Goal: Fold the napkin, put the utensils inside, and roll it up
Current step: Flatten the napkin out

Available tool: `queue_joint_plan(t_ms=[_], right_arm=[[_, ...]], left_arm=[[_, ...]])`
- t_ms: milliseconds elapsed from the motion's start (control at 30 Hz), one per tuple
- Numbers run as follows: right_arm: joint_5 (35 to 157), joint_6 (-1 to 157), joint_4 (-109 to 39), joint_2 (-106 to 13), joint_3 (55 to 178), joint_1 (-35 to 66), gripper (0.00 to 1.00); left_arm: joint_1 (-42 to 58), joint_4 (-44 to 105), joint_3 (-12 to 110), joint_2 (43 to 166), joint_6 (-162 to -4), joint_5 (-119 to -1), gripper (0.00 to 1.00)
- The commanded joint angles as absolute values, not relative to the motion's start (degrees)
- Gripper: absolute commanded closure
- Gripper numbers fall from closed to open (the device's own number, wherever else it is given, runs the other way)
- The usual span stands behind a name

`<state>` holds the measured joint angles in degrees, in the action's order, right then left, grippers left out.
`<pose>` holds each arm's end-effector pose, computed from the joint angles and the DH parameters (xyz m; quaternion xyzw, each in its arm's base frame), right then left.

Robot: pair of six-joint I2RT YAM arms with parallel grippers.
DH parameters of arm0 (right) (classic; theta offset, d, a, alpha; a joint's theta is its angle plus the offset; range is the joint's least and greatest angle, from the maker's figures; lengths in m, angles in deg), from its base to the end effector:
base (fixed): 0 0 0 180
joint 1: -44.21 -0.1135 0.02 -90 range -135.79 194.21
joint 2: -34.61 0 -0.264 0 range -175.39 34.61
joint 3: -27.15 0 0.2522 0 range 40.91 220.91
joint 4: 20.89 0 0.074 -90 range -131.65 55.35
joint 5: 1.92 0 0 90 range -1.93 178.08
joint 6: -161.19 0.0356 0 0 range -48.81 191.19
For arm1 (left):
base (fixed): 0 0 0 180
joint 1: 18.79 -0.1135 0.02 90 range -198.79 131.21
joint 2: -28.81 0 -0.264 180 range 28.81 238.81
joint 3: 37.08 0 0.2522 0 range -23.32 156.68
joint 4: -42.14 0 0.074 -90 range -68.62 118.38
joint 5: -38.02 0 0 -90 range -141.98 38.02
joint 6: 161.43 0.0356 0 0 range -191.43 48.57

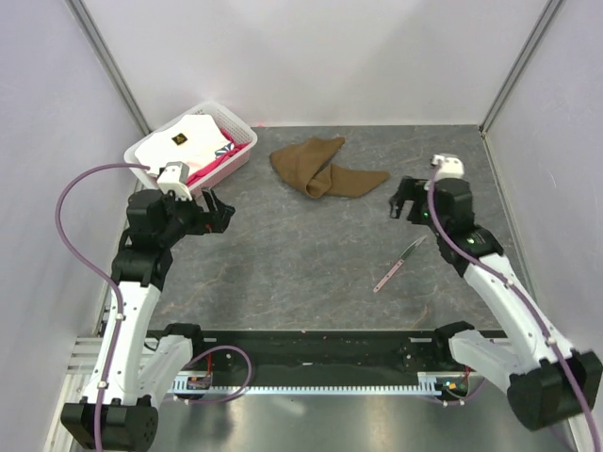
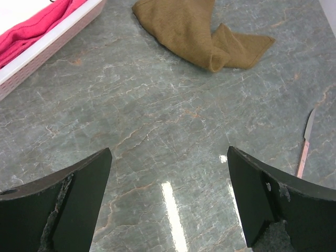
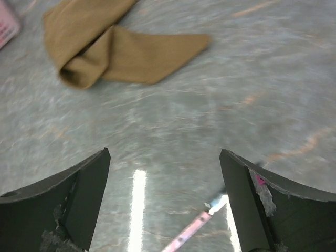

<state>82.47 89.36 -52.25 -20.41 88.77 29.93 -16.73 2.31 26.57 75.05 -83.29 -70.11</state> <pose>0.2127 0.0505 0.3130 0.0549 0.8399 0.1109 0.5285 0.1772 -0.0175 0.3385 0.0172 0.8252 -0.1965 0.5293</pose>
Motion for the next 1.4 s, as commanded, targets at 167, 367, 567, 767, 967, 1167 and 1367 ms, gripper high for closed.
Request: queue_joint_plan(t_ms=[167, 367, 567, 767, 967, 1167, 1367], right_arm=[[67.4, 87.9, -52.1, -50.7, 108.0, 9.8, 0.06], [68.6, 87.1, -50.4, -68.1, 123.2, 4.7, 0.09], [71.2, 87.1, -50.7, -85.9, 138.8, 4.3, 0.16], [69.0, 87.5, -54.5, -96.8, 152.1, 4.4, 0.27], [68.1, 87.8, -55.7, -101.0, 155.8, 4.4, 0.53], [75.2, 85.7, -54.6, -98.2, 157.3, 4.0, 1.00], [76.9, 81.2, -54.7, -85.7, 152.7, -0.3, 1.00]], left_arm=[[-16.8, 3.9, 26.3, 76.0, -81.4, -70.9, 0.01], [-16.7, 3.9, 26.4, 77.2, -81.4, -71.5, 0.02], [-16.7, 3.9, 26.4, 78.1, -81.0, -70.7, 0.02], [-16.6, 3.6, 26.6, 78.8, -80.9, -71.0, 0.03], [-16.5, 3.6, 26.7, 78.8, -81.0, -71.1, 0.03], [-16.4, 3.6, 26.6, 78.3, -81.1, -70.8, 0.04], [-16.3, 3.5, 26.5, 77.6, -81.4, -70.3, 0.04]])
